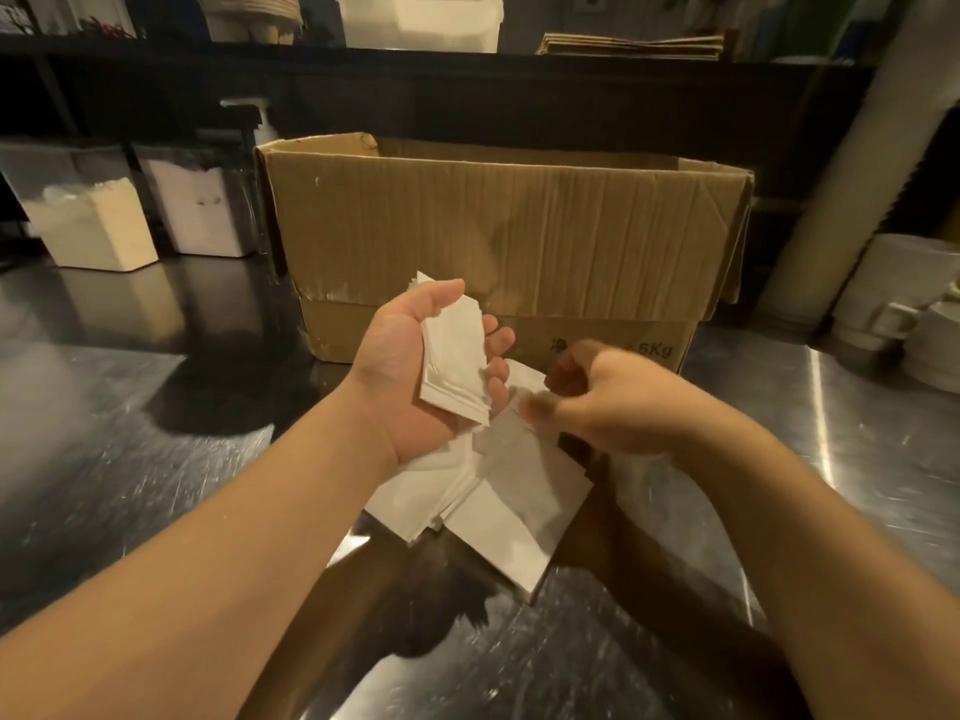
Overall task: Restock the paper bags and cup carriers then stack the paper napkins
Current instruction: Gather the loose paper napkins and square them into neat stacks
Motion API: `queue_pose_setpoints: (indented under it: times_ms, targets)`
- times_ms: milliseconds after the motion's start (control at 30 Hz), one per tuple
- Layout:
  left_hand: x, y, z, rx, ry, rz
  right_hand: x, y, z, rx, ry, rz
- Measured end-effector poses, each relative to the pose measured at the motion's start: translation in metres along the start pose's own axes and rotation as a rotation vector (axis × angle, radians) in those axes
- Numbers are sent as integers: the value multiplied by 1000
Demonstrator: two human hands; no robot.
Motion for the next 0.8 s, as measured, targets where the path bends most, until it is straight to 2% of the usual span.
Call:
queue_pose_setpoints:
  times_ms: [67, 167, 800]
  targets:
    - [0, 1, -3, -17, 10, 0, -5, -4, 11, 152, -101, 44]
    - [3, 2, -5, -28, 19, -14, 0, -8, 18, 231, -120, 34]
    - [6, 3, -6, -56, 71, -37, 6, -3, 22, 202, -83, -43]
Point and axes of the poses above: each hand's wrist, its own y-axis towards the middle knuckle, its own z-axis out of the palm, x = y × z, the point moved 8 cm from there along y, towards the middle knuckle, and after that the axes turned 5 degrees about y, right-handed, at the moved point
